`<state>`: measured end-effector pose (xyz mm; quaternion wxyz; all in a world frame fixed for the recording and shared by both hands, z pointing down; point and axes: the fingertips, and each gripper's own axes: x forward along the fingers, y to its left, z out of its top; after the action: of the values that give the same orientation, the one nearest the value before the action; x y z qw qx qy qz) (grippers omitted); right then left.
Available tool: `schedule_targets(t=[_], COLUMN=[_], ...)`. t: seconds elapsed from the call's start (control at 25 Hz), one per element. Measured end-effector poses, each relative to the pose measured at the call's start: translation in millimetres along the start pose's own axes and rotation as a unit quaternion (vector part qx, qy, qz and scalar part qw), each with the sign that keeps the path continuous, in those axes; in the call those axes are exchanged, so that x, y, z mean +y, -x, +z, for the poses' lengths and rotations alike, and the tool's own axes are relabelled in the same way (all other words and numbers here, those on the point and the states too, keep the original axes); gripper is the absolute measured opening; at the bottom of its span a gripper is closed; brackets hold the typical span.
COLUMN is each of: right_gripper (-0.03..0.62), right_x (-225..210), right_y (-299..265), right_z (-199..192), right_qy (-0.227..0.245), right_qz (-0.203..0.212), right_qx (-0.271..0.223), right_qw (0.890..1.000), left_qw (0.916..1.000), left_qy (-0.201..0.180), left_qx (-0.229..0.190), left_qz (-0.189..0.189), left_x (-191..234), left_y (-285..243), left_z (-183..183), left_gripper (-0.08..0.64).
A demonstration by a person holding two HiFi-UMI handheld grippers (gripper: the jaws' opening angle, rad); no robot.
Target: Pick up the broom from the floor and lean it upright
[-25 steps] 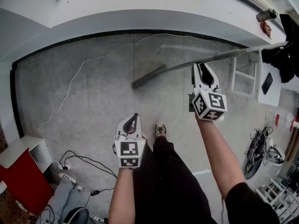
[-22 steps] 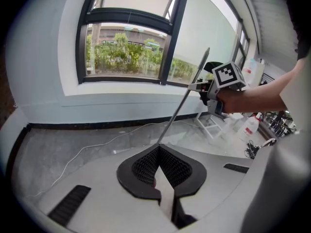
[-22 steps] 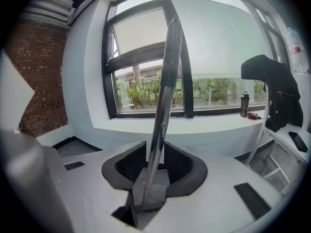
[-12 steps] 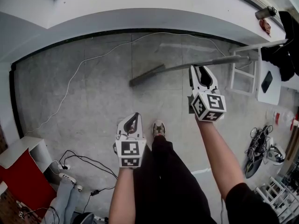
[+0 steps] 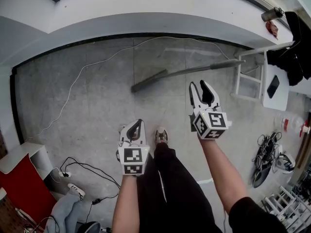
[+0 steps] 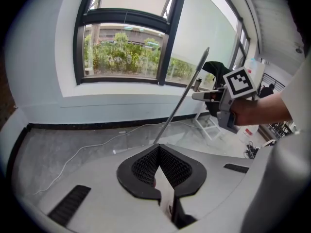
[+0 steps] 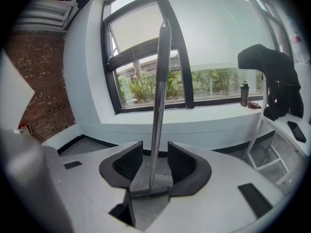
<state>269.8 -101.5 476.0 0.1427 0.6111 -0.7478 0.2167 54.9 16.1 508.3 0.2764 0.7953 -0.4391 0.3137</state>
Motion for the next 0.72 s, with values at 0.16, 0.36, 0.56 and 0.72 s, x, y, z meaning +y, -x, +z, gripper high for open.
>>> schedule_targets(t=[0.16,0.36,0.56,0.72], right_gripper=[0.140,0.014,0.008,0.008], right_x=[16.1,65.7,120.4,148.4], right_y=[39.8,94.9,143.7,189.6], right_z=[-10.5,17.5,69.5,114.6], right_qy=[-0.011,-0.004,0.017,0.029], right_qz=[0.025,0.098,0.150,0.163], right_qx=[0.039,0.048,0.030,0.002], right_qw=[0.999,0.994,0.988,0.986], left_qw=[0.9999,0.9998,0.9990,0.9970], left_qy=[0.006,-0.005,-0.007,-0.029], left_qx=[-0.009,-0.021,-0.040,-0.068], left_qz=[0.003,0.000,-0.017,-0.023], left_x=[-20.5,-52.5,-73.0,-85.9], left_y=[20.4,72.6,141.5,196.8], left_z=[21.0,54.8,79.4,99.5], left_gripper=[0.006,0.006,0.006,0.006])
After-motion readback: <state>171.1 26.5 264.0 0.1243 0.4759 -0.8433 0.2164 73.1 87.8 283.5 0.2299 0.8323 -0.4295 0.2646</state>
